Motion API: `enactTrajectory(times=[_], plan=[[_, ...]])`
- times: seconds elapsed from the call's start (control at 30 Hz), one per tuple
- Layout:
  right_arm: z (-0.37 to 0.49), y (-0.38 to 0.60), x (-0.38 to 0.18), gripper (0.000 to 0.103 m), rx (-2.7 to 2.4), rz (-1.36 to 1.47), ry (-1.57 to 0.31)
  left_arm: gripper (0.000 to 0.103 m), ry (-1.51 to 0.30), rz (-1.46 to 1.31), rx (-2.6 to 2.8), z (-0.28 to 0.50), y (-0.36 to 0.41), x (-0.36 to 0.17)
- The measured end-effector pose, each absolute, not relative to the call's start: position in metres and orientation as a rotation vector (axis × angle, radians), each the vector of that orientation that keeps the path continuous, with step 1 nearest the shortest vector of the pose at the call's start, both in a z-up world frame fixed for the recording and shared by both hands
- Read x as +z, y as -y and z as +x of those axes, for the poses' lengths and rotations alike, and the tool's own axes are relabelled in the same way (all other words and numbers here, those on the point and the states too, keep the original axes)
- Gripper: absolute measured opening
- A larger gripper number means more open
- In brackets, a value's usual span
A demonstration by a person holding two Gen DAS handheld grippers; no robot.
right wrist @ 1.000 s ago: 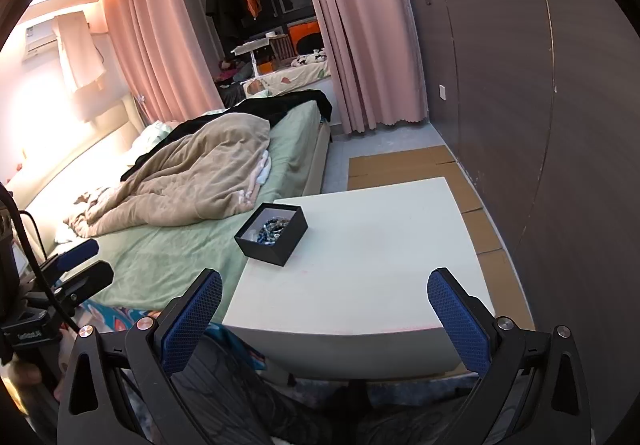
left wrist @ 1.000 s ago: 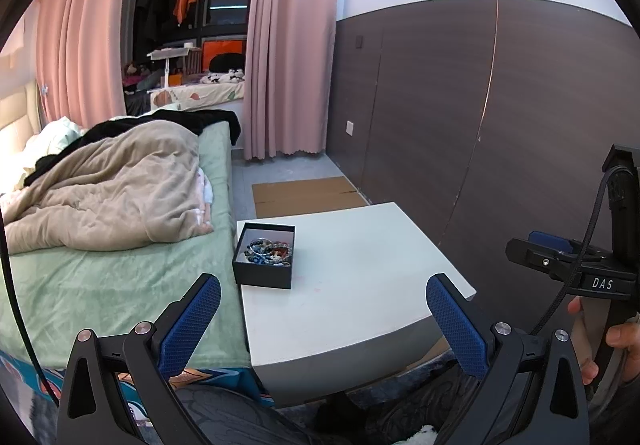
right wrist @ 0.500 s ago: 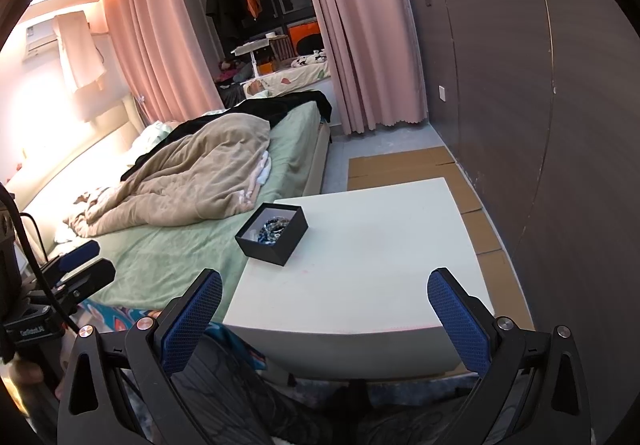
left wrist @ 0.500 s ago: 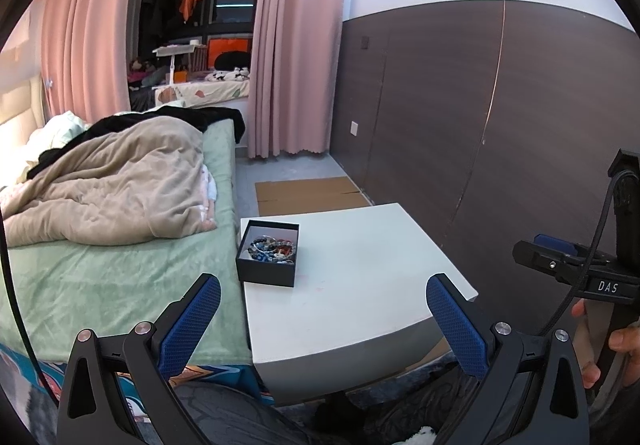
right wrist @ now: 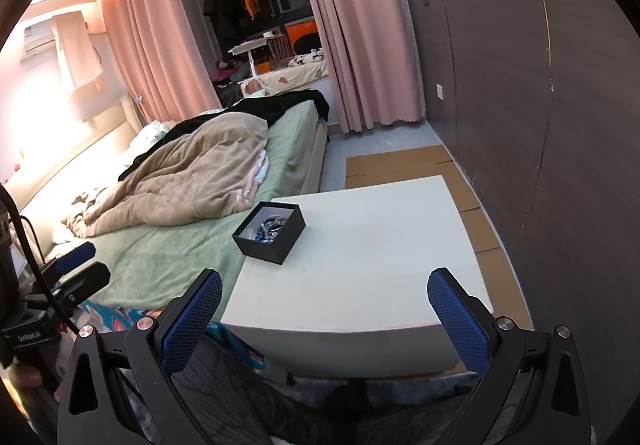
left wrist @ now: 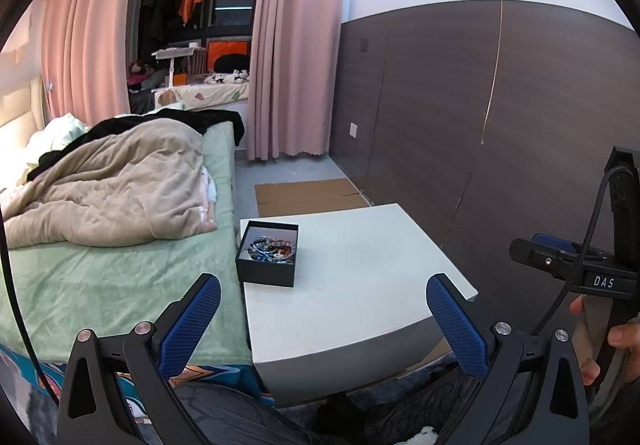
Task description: Organize jewelry
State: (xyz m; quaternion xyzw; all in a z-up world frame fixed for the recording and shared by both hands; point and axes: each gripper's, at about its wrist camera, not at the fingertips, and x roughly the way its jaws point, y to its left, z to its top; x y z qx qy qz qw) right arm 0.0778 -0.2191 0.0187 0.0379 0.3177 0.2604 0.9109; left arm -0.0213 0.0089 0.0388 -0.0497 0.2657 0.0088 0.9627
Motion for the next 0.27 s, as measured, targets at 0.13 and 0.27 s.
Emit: enactTrajectory(times=[0.13,0.27], plan=[[0.0762,0.2205,0.0162,0.103,0.536,0.075,-0.658,0.103,-0.541,-0.109,0.017,-0.0208,-0.0087,0.0377],[0.0771,0.2213,0.015,0.103,0.526,0.082,-0.652,0.102,-0.536,-0.108,0.021,-0.0212,-0.0094,0.0377]])
